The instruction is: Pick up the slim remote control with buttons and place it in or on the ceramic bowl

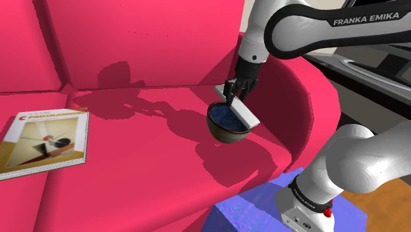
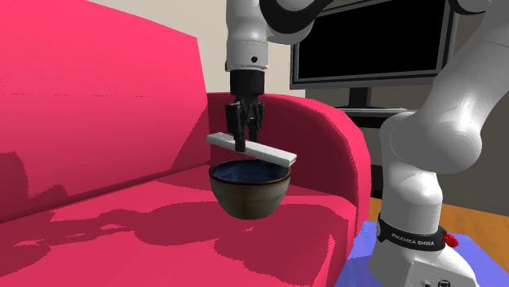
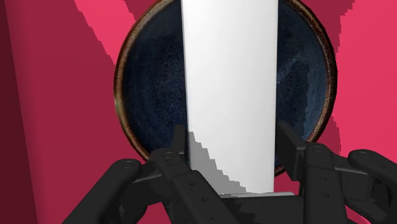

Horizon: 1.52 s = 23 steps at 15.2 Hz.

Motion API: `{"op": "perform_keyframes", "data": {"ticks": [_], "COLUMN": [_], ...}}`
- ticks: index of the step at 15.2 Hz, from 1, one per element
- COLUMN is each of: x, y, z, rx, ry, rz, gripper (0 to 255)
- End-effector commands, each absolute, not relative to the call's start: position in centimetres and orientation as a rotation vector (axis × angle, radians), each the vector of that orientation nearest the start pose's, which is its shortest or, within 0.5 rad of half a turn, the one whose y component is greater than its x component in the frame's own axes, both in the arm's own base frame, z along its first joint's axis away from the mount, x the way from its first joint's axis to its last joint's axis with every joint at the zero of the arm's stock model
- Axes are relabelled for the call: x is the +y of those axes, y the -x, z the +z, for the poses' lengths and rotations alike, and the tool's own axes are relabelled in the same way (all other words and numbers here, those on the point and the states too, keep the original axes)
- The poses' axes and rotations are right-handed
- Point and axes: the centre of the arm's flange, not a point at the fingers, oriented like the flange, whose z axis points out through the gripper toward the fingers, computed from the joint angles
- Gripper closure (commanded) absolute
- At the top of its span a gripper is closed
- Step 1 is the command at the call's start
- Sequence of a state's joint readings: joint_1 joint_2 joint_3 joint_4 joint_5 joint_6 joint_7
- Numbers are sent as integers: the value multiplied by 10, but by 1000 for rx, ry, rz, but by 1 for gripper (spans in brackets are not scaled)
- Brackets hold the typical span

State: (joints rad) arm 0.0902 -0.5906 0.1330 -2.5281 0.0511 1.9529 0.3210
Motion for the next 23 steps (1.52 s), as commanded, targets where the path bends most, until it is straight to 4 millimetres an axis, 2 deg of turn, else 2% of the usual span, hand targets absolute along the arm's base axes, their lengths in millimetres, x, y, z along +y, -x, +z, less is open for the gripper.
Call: {"op": "perform_keyframes", "data": {"ticks": [1,6,14,15,20,23], "x": [88,88,88,88,88,89], "y": [-361,-361,-361,-361,-361,-360], "z": [463,437,435,435,435,474], "rx": [219,219,219,219,219,219], "ry": [3156,3156,3156,3156,3156,3156], "rz": [-31,-31,-31,-31,-31,-31], "gripper": [255,255,255,0,0,0]}}
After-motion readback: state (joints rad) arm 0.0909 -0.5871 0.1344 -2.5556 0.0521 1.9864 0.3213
